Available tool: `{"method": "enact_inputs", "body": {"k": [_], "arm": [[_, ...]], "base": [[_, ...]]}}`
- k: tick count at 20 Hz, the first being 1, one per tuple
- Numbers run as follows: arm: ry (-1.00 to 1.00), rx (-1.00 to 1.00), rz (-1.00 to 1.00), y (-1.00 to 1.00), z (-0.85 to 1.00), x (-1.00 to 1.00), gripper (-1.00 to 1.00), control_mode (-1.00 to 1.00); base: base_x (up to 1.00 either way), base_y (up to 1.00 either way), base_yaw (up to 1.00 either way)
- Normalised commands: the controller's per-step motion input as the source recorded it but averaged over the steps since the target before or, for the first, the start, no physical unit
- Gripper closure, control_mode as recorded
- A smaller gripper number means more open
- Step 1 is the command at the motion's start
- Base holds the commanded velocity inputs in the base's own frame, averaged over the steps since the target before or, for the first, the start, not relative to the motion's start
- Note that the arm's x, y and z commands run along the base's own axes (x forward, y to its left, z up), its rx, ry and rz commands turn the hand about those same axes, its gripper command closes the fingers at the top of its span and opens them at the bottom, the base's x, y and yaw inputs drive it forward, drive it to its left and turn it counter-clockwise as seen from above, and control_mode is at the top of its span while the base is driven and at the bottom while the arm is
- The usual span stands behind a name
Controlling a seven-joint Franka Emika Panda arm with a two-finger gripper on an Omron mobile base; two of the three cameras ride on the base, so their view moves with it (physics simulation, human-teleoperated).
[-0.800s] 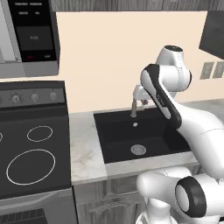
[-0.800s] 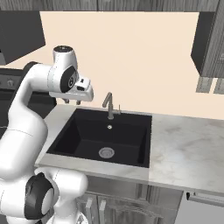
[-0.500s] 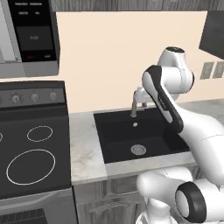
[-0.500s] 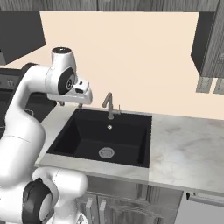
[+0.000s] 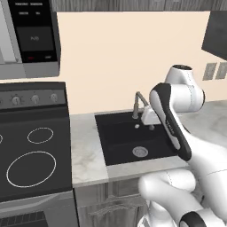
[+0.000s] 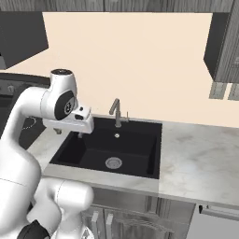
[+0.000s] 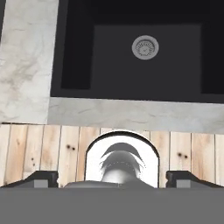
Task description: Navigate to the stand mixer.
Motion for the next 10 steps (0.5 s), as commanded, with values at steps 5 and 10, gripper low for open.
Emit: {"method": "enact_inputs", "body": {"k": [5,10], "arm": [[0.09,-0.02,0.0,0.0,-0.61,-0.57,-1.0,-1.0],[0.0,0.0,0.0,0.0,0.0,0.0,-1.0,1.0]], "base": [[0.0,0.0,0.0],[-0.22,0.0,0.21]]}}
